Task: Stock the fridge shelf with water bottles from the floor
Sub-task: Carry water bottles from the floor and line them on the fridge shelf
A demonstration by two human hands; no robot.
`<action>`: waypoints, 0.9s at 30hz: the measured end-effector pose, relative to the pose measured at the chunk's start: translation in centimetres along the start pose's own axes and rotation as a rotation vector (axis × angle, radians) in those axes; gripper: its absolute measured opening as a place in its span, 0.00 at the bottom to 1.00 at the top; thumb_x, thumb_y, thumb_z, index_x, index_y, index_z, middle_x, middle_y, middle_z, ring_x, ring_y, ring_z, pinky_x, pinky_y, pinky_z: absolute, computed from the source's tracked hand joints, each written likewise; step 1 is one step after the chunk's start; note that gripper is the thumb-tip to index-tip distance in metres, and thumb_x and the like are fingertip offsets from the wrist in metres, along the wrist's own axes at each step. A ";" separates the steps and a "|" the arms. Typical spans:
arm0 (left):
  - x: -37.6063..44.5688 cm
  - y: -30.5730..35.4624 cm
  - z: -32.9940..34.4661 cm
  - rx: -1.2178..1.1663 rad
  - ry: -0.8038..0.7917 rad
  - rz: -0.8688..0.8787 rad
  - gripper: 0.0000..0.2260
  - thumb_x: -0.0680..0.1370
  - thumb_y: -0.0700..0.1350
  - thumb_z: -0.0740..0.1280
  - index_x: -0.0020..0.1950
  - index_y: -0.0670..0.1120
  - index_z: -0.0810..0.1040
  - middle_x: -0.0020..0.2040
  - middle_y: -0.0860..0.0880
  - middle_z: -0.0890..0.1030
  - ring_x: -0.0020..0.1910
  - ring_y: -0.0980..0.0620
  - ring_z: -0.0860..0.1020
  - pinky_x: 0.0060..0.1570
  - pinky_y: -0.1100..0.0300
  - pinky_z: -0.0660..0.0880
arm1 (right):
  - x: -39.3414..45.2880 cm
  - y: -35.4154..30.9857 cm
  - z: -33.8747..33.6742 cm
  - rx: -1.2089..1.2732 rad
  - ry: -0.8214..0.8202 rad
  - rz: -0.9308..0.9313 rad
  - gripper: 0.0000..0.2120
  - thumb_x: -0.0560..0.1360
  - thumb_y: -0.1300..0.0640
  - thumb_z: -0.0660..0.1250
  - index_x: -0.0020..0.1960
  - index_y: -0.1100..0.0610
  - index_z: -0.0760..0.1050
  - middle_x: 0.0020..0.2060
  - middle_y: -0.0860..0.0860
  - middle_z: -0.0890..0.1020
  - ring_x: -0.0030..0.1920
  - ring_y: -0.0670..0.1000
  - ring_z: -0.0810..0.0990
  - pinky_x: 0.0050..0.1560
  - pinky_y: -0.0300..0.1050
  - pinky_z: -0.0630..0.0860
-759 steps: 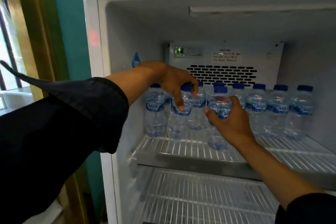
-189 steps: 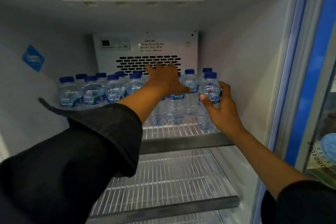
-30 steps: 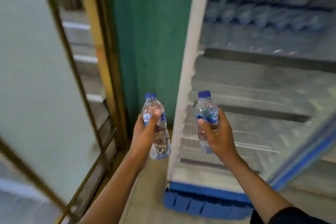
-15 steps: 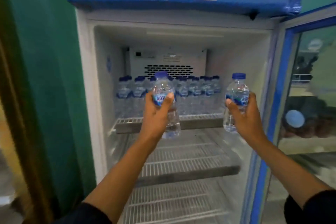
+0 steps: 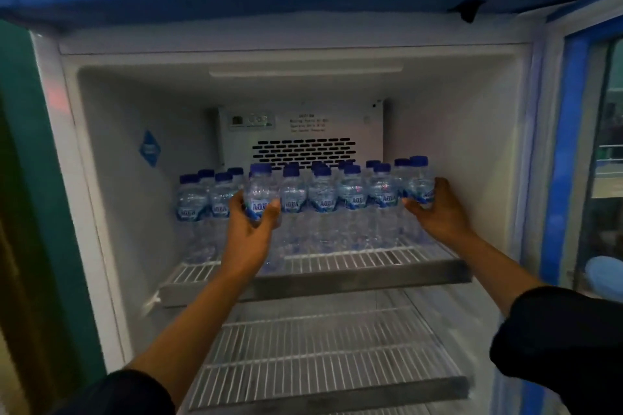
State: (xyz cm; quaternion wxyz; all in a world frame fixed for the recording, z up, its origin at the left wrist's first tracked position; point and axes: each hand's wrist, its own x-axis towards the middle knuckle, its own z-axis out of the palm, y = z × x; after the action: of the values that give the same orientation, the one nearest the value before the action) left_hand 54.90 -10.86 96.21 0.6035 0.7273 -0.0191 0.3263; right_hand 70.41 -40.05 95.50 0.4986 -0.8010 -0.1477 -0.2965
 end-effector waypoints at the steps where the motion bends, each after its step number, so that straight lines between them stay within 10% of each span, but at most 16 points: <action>1: 0.0 -0.4 -0.2 0.007 0.006 -0.003 0.23 0.73 0.60 0.65 0.66 0.61 0.63 0.61 0.56 0.76 0.54 0.54 0.81 0.60 0.43 0.75 | 0.4 0.3 0.1 0.002 -0.019 0.011 0.24 0.73 0.58 0.73 0.64 0.62 0.67 0.59 0.58 0.77 0.55 0.55 0.77 0.52 0.45 0.72; 8: 0.8 -2.2 -1.0 -0.040 0.074 -0.043 0.35 0.72 0.59 0.65 0.76 0.53 0.57 0.71 0.44 0.71 0.54 0.48 0.81 0.59 0.39 0.75 | 1.2 1.3 0.4 0.010 -0.079 0.055 0.16 0.71 0.57 0.74 0.48 0.45 0.69 0.48 0.47 0.76 0.42 0.43 0.75 0.43 0.38 0.69; 14: 0.7 -2.7 -0.8 0.071 0.028 -0.013 0.25 0.72 0.60 0.64 0.66 0.57 0.61 0.56 0.59 0.76 0.50 0.56 0.81 0.60 0.42 0.75 | 1.0 2.7 0.1 -0.056 -0.143 0.171 0.34 0.67 0.60 0.78 0.68 0.60 0.65 0.64 0.56 0.75 0.59 0.56 0.75 0.54 0.44 0.70; 27: 1.2 -3.5 -0.8 0.096 0.013 0.033 0.35 0.71 0.61 0.64 0.74 0.51 0.56 0.63 0.49 0.75 0.48 0.60 0.81 0.53 0.53 0.77 | 0.9 1.9 0.1 -0.116 -0.107 0.132 0.37 0.63 0.54 0.81 0.65 0.60 0.68 0.61 0.56 0.76 0.52 0.49 0.73 0.49 0.41 0.69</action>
State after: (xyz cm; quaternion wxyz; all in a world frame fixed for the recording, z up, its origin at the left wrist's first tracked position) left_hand 56.94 -8.72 93.79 0.5626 0.7527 -0.0116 0.3417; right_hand 72.12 -40.86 94.65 0.4611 -0.8513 -0.1037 -0.2279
